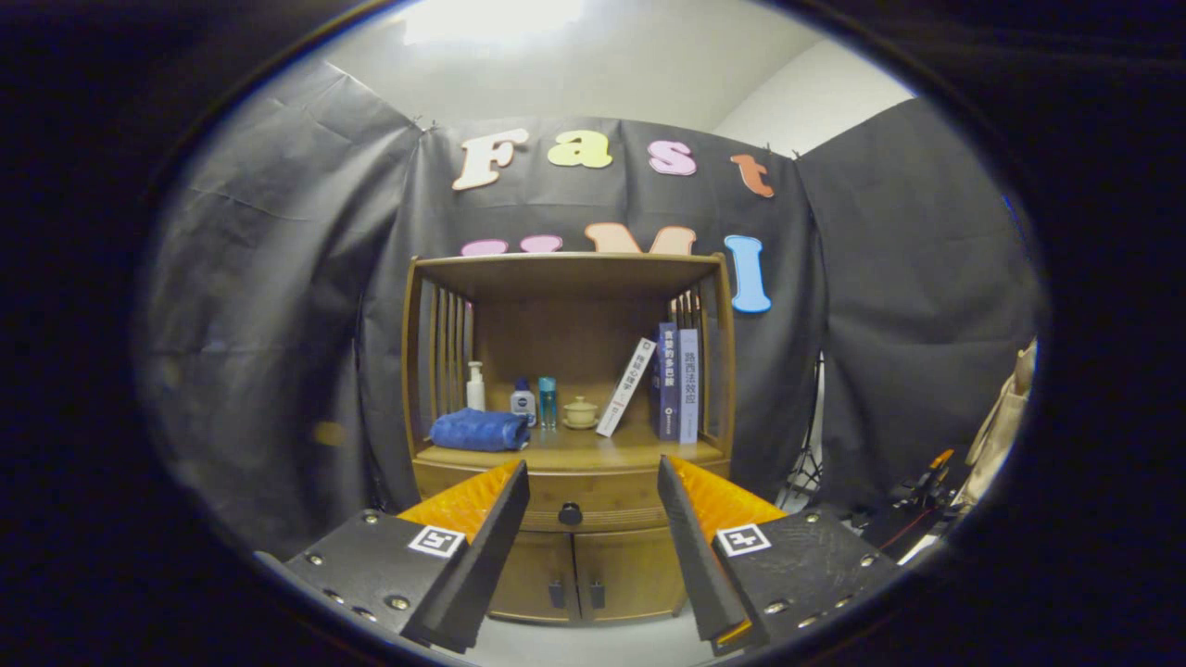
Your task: Pull open the drawer, take out the items inside it, and place them on the countertop above the cabinet.
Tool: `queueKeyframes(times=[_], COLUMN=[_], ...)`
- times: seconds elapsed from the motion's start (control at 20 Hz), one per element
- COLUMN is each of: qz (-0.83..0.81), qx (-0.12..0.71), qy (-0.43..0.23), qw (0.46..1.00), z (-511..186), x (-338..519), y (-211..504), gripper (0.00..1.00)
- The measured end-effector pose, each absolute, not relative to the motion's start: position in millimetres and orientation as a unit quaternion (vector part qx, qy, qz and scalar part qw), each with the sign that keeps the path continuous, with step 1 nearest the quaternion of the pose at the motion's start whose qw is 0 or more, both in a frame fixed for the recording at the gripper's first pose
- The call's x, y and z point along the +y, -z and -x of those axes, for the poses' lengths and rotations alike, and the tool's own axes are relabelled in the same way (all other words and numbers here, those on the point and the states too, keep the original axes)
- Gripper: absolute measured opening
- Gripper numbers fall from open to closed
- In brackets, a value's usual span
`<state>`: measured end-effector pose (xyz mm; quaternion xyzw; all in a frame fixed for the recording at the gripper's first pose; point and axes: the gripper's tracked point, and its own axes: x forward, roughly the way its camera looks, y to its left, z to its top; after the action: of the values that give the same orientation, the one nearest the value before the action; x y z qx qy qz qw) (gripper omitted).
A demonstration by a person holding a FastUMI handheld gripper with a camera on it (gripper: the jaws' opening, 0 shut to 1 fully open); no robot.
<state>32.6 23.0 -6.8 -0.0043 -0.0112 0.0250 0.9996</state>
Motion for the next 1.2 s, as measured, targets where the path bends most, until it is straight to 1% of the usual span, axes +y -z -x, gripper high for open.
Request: queueKeyframes(times=[0.2, 0.4, 0.8, 1.05, 1.1, 1.2], qz=[-0.005, -0.033, -0.074, -0.077, -0.078, -0.068], qx=[-0.003, 0.02, 0.06, 0.116, 0.126, 0.142], qy=[-0.054, -0.086, -0.065, -0.08, -0.072, -0.053], qw=[0.999, 0.996, 0.993, 0.987, 0.986, 0.986], z=[-69.6, -107.2, -189.8, -235.8, -243.1, -257.2], x=[47.1, 69.8, 70.9, 80.2, 79.1, 72.0], y=[29.1, 66.6, 140.7, 198.0, 207.8, 223.4], gripper=[0.84, 0.84, 0.85, 0.88, 0.88, 0.71])
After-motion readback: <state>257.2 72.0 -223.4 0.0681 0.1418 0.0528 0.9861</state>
